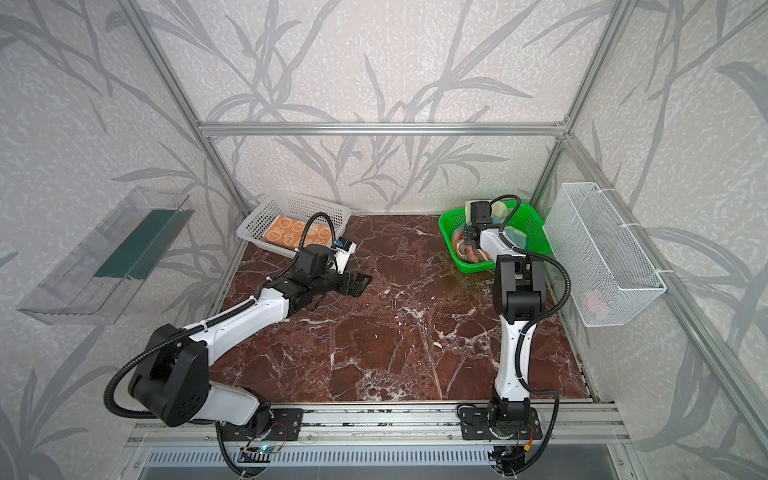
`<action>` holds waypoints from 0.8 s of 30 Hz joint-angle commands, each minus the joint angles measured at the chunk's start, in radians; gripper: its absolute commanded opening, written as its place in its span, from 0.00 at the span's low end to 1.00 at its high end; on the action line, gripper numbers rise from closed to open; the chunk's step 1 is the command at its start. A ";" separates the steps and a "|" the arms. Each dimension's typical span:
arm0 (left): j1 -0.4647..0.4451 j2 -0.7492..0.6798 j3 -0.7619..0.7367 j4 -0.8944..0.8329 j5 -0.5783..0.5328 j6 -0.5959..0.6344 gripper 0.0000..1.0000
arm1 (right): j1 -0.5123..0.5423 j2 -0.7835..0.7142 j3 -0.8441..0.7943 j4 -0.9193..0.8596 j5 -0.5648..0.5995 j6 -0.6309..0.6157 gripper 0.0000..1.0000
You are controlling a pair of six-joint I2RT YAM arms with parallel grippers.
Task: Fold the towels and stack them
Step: 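Reach the right gripper into the green basket and grasp the yellow-blue towel, then pull the yellow-blue towel out with the right gripper onto the table center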
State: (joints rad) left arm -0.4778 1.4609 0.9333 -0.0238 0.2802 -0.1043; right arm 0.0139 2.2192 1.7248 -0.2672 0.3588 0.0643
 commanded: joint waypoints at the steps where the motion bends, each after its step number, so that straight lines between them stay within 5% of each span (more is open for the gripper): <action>1: -0.013 0.018 0.047 -0.011 -0.013 0.017 0.99 | -0.013 0.021 0.009 0.003 0.002 0.029 0.79; 9: -0.042 0.038 0.061 -0.028 -0.075 0.015 0.99 | -0.020 0.001 0.004 0.018 -0.095 0.015 0.03; 10: -0.045 0.038 0.058 -0.025 -0.095 0.009 0.99 | -0.020 -0.009 0.006 0.012 -0.109 0.015 0.00; 21: -0.060 0.000 0.001 0.011 -0.286 -0.058 0.99 | 0.059 -0.264 -0.125 0.085 -0.131 -0.073 0.00; 24: -0.097 -0.015 -0.029 0.036 -0.527 -0.052 0.99 | 0.132 -0.352 -0.168 0.116 -0.096 -0.114 0.00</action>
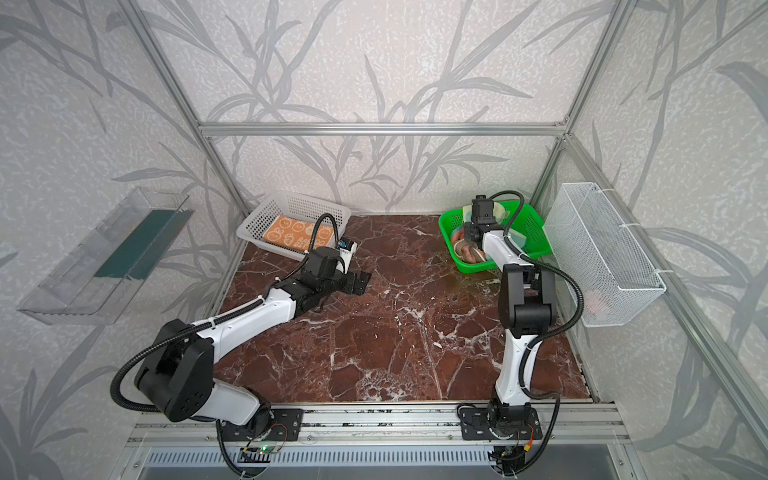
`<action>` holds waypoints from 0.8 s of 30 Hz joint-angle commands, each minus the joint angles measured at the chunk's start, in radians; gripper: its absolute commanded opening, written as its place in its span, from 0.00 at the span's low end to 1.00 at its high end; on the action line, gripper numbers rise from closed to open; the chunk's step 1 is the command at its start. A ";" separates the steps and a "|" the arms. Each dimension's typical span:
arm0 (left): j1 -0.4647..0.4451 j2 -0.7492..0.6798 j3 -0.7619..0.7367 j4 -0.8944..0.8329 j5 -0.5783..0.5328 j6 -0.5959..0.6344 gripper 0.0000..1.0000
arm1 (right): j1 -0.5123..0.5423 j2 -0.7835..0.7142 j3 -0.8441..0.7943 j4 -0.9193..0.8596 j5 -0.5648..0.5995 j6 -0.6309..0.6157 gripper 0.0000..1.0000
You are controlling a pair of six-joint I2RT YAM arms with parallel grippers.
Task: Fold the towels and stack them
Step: 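Pull the yellow-blue towel out with the right gripper onto the table center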
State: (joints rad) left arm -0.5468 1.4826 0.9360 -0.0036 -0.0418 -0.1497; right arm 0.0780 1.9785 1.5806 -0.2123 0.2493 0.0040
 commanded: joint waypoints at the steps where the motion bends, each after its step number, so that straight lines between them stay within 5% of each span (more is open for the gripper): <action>1: -0.039 -0.048 -0.050 0.036 -0.265 0.011 0.99 | 0.097 -0.145 -0.041 0.073 0.028 -0.071 0.00; 11: -0.055 -0.173 -0.137 0.079 -0.359 -0.016 0.99 | 0.367 -0.418 -0.205 0.123 -0.066 -0.060 0.00; 24: -0.056 -0.299 -0.216 0.064 -0.364 -0.020 0.99 | 0.559 -0.451 -0.377 0.161 -0.345 0.159 0.00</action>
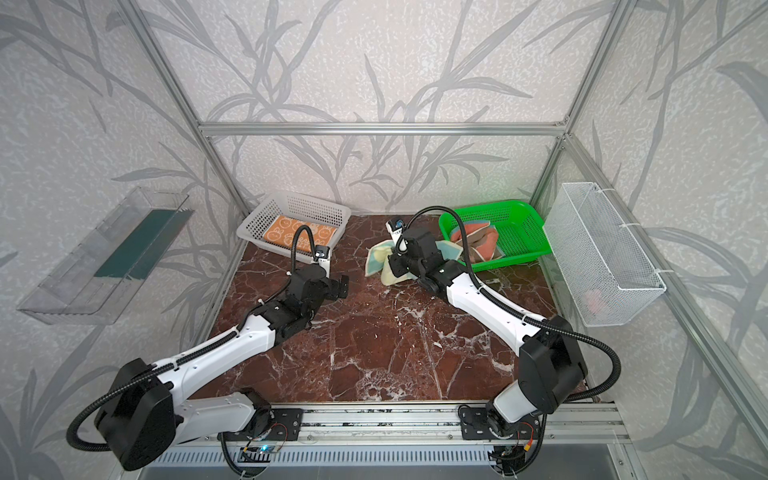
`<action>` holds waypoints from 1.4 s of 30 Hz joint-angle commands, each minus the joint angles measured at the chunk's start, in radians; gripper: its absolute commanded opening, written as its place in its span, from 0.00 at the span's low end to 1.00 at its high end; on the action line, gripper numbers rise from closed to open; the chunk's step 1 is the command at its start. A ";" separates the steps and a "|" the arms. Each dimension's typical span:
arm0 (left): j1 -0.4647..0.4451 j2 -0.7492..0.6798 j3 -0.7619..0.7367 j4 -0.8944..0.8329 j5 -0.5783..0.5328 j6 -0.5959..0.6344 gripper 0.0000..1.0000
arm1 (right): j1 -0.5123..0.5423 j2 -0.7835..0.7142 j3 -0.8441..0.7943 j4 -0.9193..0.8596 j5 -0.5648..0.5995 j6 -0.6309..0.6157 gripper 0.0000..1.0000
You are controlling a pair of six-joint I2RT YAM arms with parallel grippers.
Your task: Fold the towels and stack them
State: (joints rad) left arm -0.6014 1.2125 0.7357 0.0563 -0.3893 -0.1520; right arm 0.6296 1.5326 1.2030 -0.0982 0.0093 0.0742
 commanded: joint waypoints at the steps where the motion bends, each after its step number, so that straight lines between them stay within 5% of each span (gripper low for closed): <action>1: -0.001 -0.034 -0.021 0.001 -0.018 -0.018 0.99 | 0.017 0.006 0.002 0.043 -0.125 0.104 0.00; 7: -0.001 -0.041 -0.035 -0.007 -0.012 -0.005 0.99 | 0.073 0.085 0.070 -0.001 -0.232 0.101 0.00; 18: 0.001 0.075 0.004 -0.066 0.032 0.077 0.95 | 0.030 0.110 -0.035 -0.069 -0.069 0.080 0.00; 27: 0.001 0.249 0.119 -0.175 0.187 0.074 0.92 | -0.040 0.053 -0.149 -0.131 0.053 0.129 0.03; 34: 0.002 0.255 0.139 -0.174 0.152 0.041 0.92 | -0.044 0.027 -0.168 -0.221 0.190 0.089 0.37; 42: 0.024 0.227 0.147 -0.192 0.160 0.002 0.95 | 0.110 0.004 -0.113 -0.262 0.320 -0.195 0.66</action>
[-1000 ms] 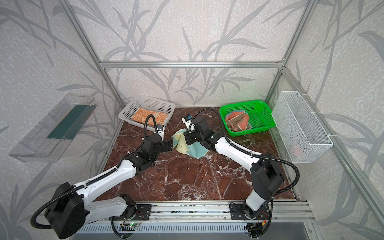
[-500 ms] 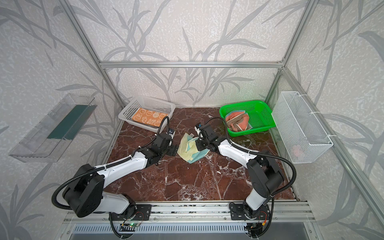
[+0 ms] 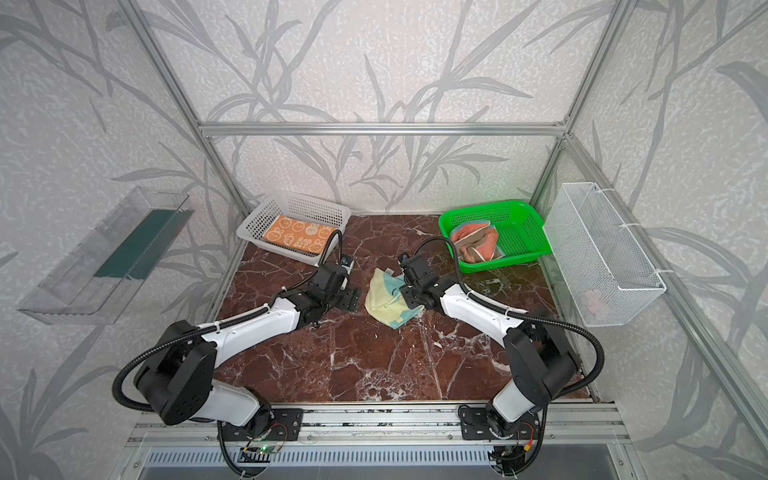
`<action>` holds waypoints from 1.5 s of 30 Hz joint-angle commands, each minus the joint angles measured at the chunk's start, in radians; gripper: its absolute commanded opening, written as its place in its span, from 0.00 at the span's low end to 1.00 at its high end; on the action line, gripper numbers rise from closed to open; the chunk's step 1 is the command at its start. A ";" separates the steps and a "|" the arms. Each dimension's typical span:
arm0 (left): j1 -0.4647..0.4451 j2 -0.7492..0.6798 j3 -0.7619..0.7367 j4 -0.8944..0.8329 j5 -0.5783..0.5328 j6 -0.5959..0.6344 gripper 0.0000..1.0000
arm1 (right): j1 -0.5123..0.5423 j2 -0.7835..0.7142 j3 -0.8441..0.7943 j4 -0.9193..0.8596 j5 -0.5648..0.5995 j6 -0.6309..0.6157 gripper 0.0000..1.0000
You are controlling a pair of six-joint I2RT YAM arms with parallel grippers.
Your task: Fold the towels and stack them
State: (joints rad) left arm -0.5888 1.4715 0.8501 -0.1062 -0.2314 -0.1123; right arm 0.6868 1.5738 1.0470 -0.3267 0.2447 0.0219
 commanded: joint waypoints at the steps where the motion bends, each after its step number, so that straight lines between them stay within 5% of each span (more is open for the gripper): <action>1: 0.014 -0.035 0.033 -0.033 0.005 -0.043 0.95 | 0.081 -0.033 0.048 -0.033 0.087 -0.193 0.67; 5: 0.033 -0.052 0.028 -0.044 0.000 -0.061 0.95 | 0.161 0.034 0.090 -0.044 0.029 -0.300 0.67; 15: 0.155 -0.172 -0.042 -0.082 0.068 -0.133 0.95 | 0.197 0.303 0.278 -0.067 -0.105 -0.289 0.54; 33: 0.182 -0.213 -0.100 -0.044 0.076 -0.134 0.95 | 0.197 0.487 0.366 -0.086 -0.003 -0.144 0.52; 41: 0.182 -0.217 -0.100 -0.049 0.077 -0.128 0.95 | 0.194 0.475 0.369 -0.095 0.005 -0.124 0.14; 45: 0.182 -0.221 -0.104 -0.041 0.084 -0.123 0.95 | 0.188 0.421 0.367 -0.098 0.001 -0.135 0.09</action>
State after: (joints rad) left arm -0.4103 1.2621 0.7486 -0.1570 -0.1539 -0.2287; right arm 0.8776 2.0483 1.3941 -0.3946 0.2386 -0.1192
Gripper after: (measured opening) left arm 0.951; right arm 0.092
